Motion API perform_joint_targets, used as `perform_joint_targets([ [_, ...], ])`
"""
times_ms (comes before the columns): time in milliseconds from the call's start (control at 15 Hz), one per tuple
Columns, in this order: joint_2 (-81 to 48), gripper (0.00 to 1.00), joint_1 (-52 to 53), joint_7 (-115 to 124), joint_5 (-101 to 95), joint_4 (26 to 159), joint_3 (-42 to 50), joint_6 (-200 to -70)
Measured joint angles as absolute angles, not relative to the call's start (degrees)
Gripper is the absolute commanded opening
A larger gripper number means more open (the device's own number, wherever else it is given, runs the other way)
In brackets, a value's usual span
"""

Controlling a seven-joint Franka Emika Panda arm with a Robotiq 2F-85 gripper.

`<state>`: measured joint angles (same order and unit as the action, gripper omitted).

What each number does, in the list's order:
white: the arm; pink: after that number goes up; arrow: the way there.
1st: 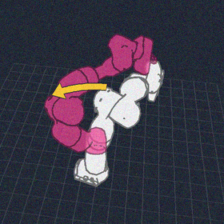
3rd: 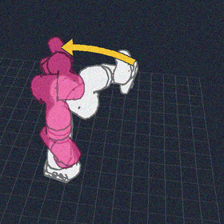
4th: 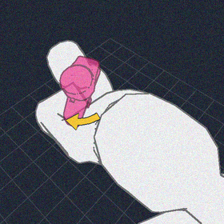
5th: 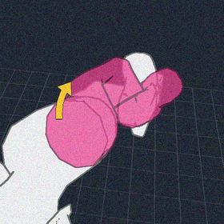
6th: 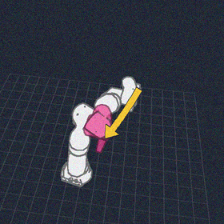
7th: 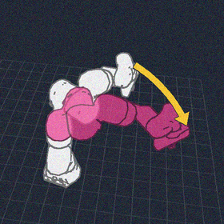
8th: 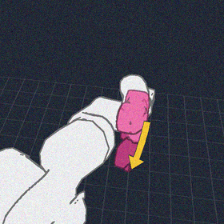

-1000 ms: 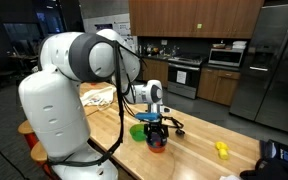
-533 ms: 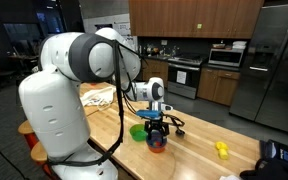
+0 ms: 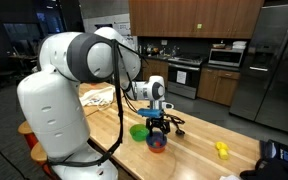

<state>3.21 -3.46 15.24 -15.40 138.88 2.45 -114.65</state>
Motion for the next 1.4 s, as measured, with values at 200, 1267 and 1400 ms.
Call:
perform_joint_targets([
  [200,3.7,1.0,-3.6,15.2,-15.3,138.9,2.5,-115.1],
  [1267,4.3,0.97,-4.3,15.2,-15.3,138.9,2.9,-117.2],
  [1400,4.3,0.99,-4.4,15.2,-15.3,139.0,3.0,-117.4],
])
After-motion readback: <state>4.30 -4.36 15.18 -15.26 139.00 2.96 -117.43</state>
